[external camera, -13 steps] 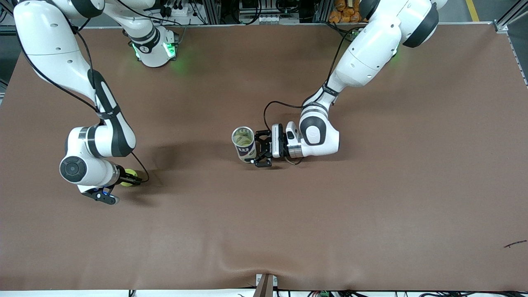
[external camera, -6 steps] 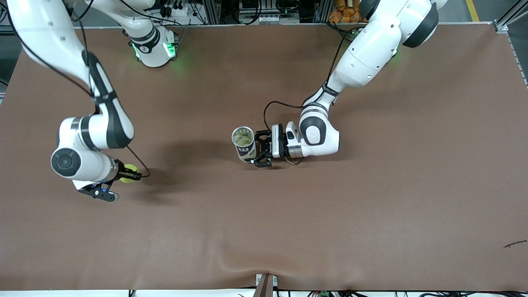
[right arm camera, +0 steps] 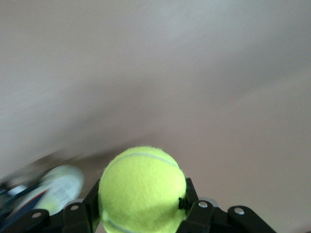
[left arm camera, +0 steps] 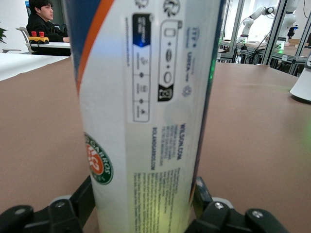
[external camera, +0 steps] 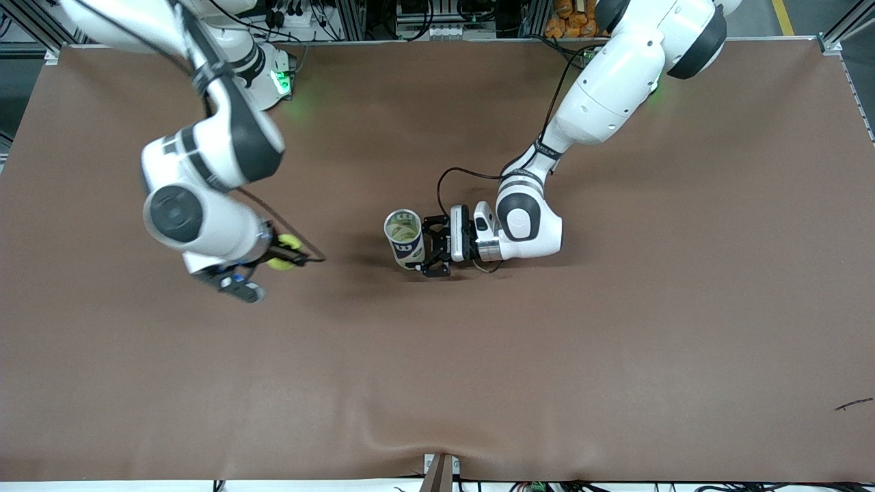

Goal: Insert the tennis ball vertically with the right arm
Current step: 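Carry the second ball over the can's open end with the right gripper, then release the second ball into the can and lift the right gripper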

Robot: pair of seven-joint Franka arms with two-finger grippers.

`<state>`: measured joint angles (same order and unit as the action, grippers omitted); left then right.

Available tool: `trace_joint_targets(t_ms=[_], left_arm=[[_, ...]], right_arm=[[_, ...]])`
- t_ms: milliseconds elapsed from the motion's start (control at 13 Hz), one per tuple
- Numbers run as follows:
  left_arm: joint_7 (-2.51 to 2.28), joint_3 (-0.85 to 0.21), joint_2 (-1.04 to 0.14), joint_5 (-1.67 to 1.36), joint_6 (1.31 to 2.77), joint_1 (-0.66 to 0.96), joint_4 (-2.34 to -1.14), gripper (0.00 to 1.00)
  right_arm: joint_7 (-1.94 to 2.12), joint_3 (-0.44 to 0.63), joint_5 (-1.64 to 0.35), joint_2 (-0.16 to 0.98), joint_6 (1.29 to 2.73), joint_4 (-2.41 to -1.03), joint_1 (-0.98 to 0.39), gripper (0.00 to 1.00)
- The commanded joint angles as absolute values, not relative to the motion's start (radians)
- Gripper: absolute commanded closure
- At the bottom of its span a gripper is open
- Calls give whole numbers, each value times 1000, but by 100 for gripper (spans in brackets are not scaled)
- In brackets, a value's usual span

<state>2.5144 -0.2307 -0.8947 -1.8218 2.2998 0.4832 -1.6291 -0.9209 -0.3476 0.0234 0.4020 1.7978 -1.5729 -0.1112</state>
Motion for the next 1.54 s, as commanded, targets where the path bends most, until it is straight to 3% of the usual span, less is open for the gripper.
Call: trace_joint_targets(t_ms=[0,462,1077,1154,1231,1308,1462], left_arm=[[2548,-232,-910,-1848,2304,489,-1620,16],[2548,-232,-910,-1848,2304,489,-1620,16],[2549,-232,-911,-1848,2304,489,-1620,16],[2549,-232,-911,-1848,2304,489,-1620,16],[2549,-232,-911,-1848,2304,489,-1620,16],[2549,-232,-911,-1848,2304,489,-1620,16],[2549,-232,-911,-1848,2304,489,-1620,16]], right_arm=[[-1099,-442,20,422,1825,-1528,-113,50],[-1297,-443,-52,454,2006,-1508,-251,50],[-1344,-433,-11,511,2005,-1522,-305,48],[-1345,-433,-11,511,2002,-1523,-304,40],[-1345,-433,-11,511,2002,-1522,-301,6],[-1347,-433,-11,508,2002,-1519,-299,0],[-1347,-434,-14,506,2000,-1509,-291,0]])
